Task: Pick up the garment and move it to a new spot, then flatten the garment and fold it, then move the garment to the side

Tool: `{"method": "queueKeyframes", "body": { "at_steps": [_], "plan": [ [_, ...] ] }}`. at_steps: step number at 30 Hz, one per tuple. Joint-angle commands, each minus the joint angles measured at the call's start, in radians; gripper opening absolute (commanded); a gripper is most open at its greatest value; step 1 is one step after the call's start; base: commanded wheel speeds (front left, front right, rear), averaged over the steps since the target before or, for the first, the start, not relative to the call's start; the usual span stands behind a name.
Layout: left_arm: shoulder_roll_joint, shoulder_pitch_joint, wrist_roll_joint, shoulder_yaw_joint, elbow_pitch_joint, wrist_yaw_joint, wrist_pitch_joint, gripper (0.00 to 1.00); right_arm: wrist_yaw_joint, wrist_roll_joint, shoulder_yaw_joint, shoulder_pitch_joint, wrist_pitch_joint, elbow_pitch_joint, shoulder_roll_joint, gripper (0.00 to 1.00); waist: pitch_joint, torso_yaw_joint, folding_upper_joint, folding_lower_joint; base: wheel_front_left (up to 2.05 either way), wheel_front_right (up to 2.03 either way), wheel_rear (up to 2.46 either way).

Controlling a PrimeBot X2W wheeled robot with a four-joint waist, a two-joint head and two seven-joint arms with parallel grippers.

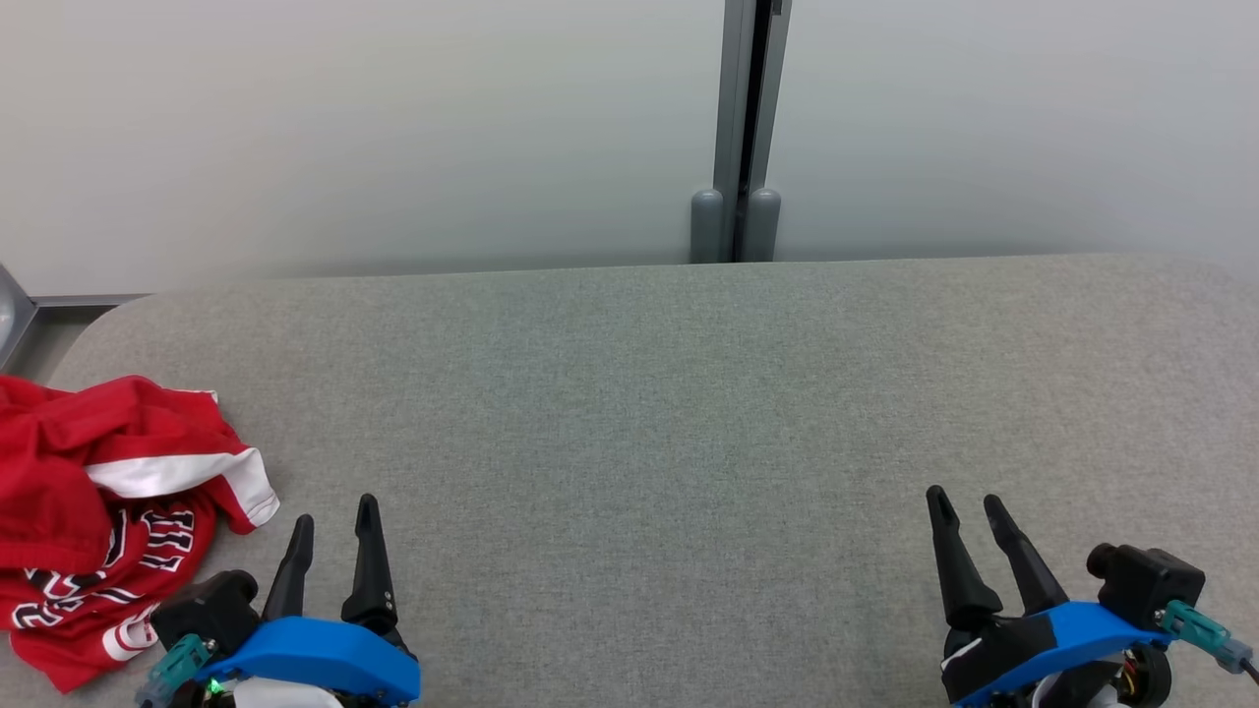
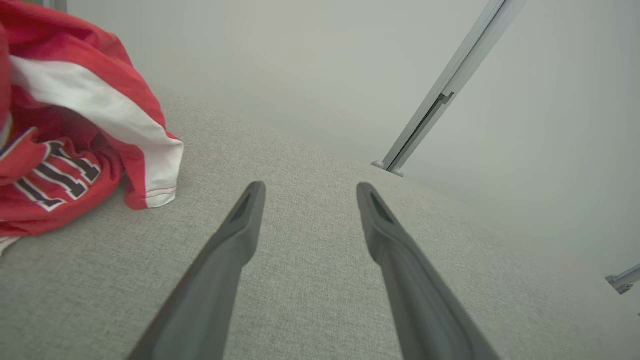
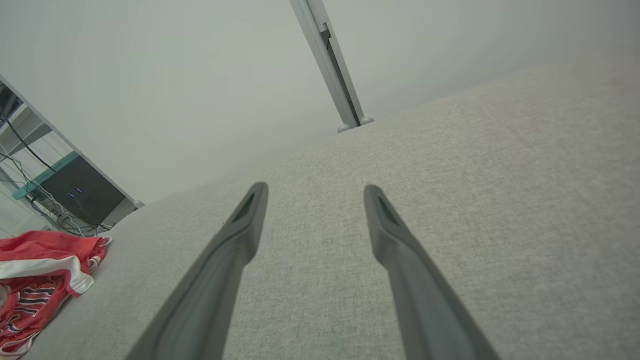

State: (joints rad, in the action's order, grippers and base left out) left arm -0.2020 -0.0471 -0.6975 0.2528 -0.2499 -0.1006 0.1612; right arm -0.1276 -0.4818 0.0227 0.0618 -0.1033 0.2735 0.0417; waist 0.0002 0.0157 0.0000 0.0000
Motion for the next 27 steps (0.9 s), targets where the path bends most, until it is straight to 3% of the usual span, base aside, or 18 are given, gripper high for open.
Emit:
{"method": "queueKeyframes", "body": {
  "at_steps": [1,27],
  "plan": [
    [-0.010,-0.015,0.027,0.010,0.006,-0.007,0.012,1.00,-0.004,0.031,0.003,0.014,-0.009,-0.008,0.009,1.00,-0.002,0.000,0.0000,0.0000,0.00,0.00,0.00],
    [-0.043,0.002,0.160,0.069,-0.015,-0.054,0.051,1.00,-0.004,0.251,0.007,-0.007,-0.005,-0.025,0.011,1.00,-0.010,0.005,0.0000,0.0000,0.00,0.00,0.00]
  ]
}}
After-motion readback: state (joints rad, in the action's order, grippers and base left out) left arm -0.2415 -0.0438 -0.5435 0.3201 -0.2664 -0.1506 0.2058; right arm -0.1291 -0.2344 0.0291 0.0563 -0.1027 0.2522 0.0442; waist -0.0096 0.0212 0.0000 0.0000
